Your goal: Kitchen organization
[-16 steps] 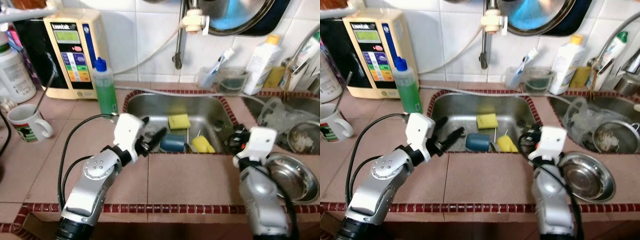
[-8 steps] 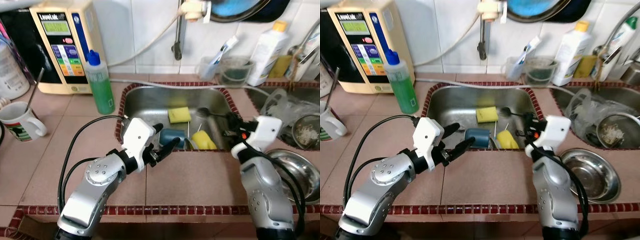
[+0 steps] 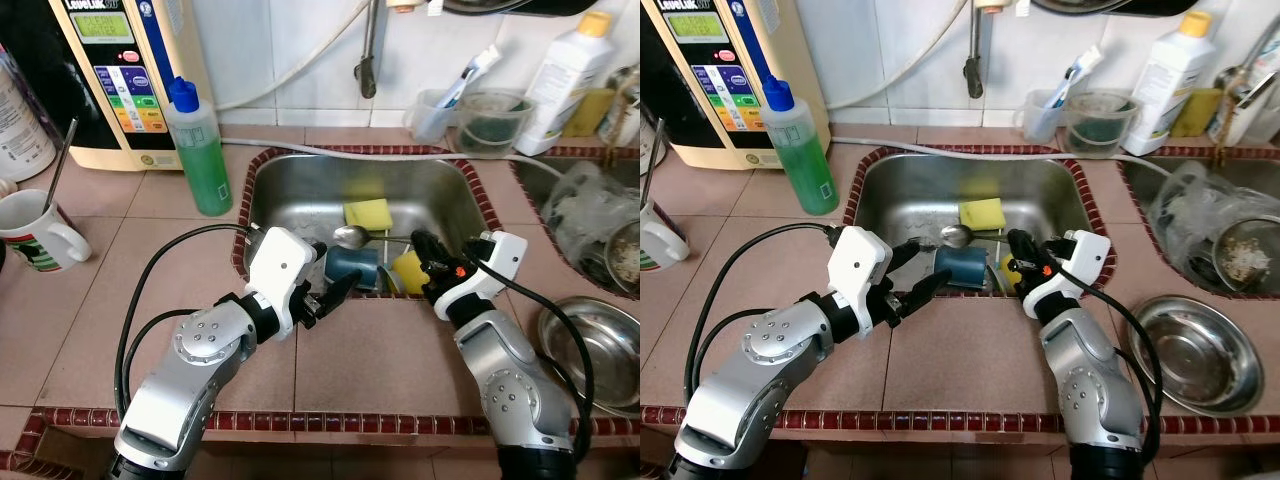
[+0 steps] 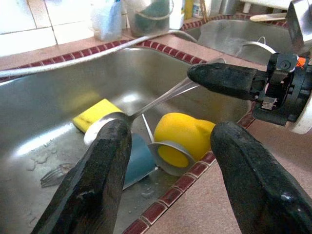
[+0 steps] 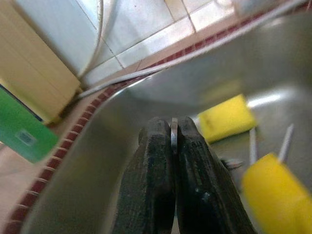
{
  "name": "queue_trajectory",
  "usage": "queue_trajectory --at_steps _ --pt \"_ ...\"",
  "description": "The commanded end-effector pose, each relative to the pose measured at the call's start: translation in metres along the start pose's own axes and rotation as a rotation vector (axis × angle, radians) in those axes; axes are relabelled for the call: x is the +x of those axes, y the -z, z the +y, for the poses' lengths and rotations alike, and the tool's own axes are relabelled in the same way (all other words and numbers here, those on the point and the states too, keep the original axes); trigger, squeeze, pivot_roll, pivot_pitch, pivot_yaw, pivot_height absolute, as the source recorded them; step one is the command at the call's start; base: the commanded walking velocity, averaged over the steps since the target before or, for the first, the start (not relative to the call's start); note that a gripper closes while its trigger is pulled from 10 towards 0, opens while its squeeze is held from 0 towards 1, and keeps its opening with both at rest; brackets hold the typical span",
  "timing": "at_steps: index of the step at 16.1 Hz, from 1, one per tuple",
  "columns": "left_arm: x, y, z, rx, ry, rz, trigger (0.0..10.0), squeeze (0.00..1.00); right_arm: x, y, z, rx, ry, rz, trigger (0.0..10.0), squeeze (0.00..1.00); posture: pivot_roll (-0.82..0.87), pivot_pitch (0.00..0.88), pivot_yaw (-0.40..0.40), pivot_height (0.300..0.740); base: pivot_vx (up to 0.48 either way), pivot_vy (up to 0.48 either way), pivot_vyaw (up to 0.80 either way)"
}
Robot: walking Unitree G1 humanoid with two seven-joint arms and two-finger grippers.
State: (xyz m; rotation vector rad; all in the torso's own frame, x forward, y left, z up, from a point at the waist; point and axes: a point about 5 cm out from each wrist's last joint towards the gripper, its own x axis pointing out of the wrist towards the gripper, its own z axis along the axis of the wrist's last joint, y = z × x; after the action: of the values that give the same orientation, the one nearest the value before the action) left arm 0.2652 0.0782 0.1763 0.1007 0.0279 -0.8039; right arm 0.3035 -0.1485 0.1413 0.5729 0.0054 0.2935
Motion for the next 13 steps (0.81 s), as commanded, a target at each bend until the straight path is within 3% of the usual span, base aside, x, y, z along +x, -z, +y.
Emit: queue_trajectory --at_steps 1,8,9,10,13 --pt "0.001 -0.005 -0.005 0.011 0.023 -0.011 10.0 0.0 -0.001 0.0 -0.001 0.052 -0.009 0.004 10.0 0.0 -0.1 0.162 0.017 0.74 0.0 0.0 0.0" --pt "0.001 -0.005 -0.005 0.023 0.016 -0.005 10.0 0.0 -0.003 0.01 -0.003 0.204 -0.01 0.055 10.0 0.0 -0.08 0.144 0.007 0.74 0.0 0.0 0.0" --pt "0.001 -0.006 -0.005 0.025 0.014 -0.007 10.0 0.0 -0.002 0.01 -0.003 0.211 -0.014 0.056 10.0 0.3 -0.08 0.142 0.007 0.74 0.0 0.0 0.0" --pt "0.001 -0.006 -0.004 0.029 0.012 -0.008 10.0 0.0 -0.002 0.01 -0.002 0.214 -0.017 0.057 10.0 1.0 -0.08 0.138 0.005 0.74 0.0 0.0 0.0" --pt "0.001 -0.006 -0.004 0.034 0.009 -0.011 10.0 0.0 0.0 0.009 -0.002 0.219 -0.021 0.053 10.0 1.0 -0.08 0.128 0.004 0.74 0.0 0.0 0.0"
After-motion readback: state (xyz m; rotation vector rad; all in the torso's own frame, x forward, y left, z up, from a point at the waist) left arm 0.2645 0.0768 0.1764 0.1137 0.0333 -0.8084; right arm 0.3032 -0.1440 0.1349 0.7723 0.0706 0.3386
